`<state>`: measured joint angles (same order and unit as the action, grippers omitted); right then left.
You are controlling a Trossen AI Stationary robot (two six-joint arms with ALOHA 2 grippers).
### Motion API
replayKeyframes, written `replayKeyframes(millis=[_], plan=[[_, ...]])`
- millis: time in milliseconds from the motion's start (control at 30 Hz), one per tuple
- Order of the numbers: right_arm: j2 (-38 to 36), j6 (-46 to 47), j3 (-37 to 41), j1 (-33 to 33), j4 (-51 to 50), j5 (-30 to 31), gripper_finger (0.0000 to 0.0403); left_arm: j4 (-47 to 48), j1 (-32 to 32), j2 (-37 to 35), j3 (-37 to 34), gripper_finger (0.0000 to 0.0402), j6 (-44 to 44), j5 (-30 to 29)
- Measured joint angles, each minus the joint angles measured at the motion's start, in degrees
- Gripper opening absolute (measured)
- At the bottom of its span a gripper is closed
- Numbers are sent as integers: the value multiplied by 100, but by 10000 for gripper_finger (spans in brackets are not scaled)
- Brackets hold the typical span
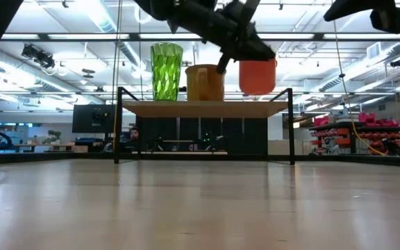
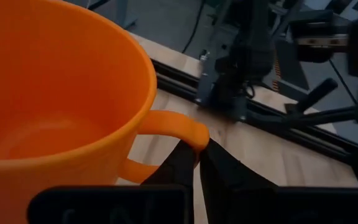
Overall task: Stack small to large cups/mugs on shelf
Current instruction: Put the orange mug on the shelf
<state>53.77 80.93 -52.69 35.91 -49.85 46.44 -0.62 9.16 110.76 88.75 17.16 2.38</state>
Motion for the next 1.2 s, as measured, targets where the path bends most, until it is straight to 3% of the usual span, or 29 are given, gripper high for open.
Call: replayKeyframes(millis=[300, 700, 1200], plan=[[-39, -14, 0, 36, -205, 15, 4, 2, 501, 0, 17, 15, -244, 675], [-37, -10, 2, 36, -289, 42, 4, -365, 596, 363, 22, 15, -429, 1458], [-32, 37, 2, 36, -284, 47, 4, -391, 725, 424, 183, 15, -421, 1334]])
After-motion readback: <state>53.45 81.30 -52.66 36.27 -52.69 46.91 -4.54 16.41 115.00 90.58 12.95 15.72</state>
